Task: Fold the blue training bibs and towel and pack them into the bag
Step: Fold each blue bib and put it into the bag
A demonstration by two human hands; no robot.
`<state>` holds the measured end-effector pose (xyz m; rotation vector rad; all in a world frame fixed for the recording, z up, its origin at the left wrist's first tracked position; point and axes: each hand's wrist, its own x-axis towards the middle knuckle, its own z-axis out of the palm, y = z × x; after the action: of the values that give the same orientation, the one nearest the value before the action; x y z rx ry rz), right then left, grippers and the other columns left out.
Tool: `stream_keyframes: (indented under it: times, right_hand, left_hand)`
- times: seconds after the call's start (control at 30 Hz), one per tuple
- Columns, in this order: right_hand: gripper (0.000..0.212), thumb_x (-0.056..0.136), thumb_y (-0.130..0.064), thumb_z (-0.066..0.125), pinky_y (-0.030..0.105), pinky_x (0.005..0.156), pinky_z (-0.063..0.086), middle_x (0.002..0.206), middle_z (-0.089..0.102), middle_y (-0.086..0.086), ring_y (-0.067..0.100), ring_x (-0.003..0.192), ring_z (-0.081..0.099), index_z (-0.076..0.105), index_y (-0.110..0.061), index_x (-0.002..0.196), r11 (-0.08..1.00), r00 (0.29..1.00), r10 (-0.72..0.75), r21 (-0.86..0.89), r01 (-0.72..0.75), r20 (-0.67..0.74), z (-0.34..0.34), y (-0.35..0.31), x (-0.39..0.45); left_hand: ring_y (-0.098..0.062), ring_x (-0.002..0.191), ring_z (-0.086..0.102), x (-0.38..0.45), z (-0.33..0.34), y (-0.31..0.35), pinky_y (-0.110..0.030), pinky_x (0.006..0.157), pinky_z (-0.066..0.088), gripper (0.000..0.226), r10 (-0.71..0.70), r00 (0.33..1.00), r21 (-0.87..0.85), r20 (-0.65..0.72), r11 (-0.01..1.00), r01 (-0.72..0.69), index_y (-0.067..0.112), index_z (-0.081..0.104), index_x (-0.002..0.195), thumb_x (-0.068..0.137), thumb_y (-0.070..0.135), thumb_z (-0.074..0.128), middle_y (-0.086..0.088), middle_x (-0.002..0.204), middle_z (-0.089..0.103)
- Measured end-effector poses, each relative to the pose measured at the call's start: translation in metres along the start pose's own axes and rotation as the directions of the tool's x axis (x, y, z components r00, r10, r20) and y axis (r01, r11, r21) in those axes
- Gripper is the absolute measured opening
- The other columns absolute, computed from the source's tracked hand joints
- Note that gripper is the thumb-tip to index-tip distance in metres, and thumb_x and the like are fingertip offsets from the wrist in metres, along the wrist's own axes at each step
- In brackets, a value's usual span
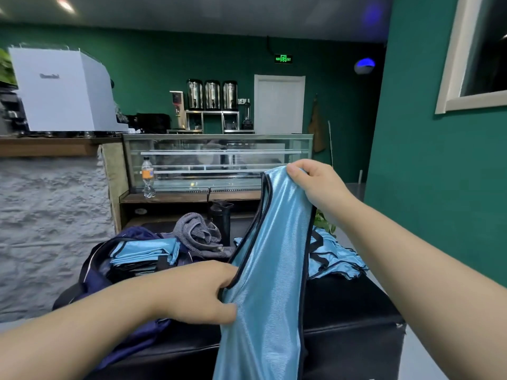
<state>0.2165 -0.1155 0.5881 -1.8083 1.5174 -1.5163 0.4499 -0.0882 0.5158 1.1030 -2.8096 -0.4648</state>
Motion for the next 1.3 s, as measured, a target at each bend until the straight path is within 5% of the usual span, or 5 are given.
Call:
stream_keyframes:
  times: [0.13,0.3,0.5,0.87,1.3]
  right_hand:
    - [0.021,0.097,-0.036,0.051,0.038,0.084,0.051,0.093,0.068,0.0,0.018,0.085,0.061,0.064,-0.026,0.084,1.0,0.999,0.023,0.018,-0.022,-0.044,-0.01,0.005,-0.001]
    - [0.024,0.098,-0.036,0.05,0.028,0.072,0.046,0.099,0.068,0.008,0.017,0.084,0.059,0.066,-0.018,0.094,0.992,1.0,-0.013,-0.123,0.014,0.01,-0.015,0.012,-0.006]
    - [0.021,0.099,-0.035,0.048,0.021,0.065,0.041,0.094,0.065,-0.008,0.003,0.08,0.056,0.065,-0.023,0.096,0.985,0.996,-0.064,-0.156,0.073,0.057,-0.013,0.016,-0.011]
    - [0.019,0.099,-0.033,0.049,0.018,0.066,0.043,0.087,0.065,-0.009,0.001,0.074,0.057,0.062,-0.027,0.086,0.985,0.992,-0.097,-0.133,0.108,0.084,-0.02,0.025,-0.012]
    - [0.022,0.099,-0.032,0.049,0.02,0.063,0.039,0.079,0.062,-0.016,0.0,0.07,0.055,0.06,-0.03,0.08,0.989,0.995,-0.037,-0.141,0.049,0.088,-0.013,0.046,-0.018]
  left_hand:
    - [-0.014,0.056,0.057,-0.004,0.002,0.013,-0.02,0.056,0.045,0.012,0.061,0.998,-0.362,-0.005,0.93,-0.059,0.014,0.059,0.097,0.087,0.021,0.062,0.012,0.077,0.066]
    - [-0.024,0.084,0.053,0.001,-0.006,0.018,-0.031,0.067,0.035,0.03,0.011,0.999,0.532,0.033,0.846,-0.027,0.019,0.04,0.082,0.087,0.046,0.05,-0.005,0.091,0.057]
    - [-0.028,0.101,0.056,0.007,-0.002,0.009,-0.036,0.079,0.043,0.04,-0.108,0.983,0.756,0.151,0.653,-0.044,0.012,0.058,0.107,0.087,0.045,0.045,0.002,0.124,0.05]
    - [-0.018,0.091,0.052,0.015,-0.006,-0.002,-0.027,0.078,0.038,0.03,-0.187,0.98,0.221,0.064,0.961,0.168,0.013,0.047,0.088,0.099,0.039,0.04,-0.005,0.099,0.053]
    - [-0.016,0.089,0.059,0.011,-0.007,-0.014,-0.03,0.08,0.048,0.027,-0.179,0.973,0.41,0.144,0.906,0.106,0.022,0.052,0.094,0.091,0.049,0.05,0.003,0.1,0.063]
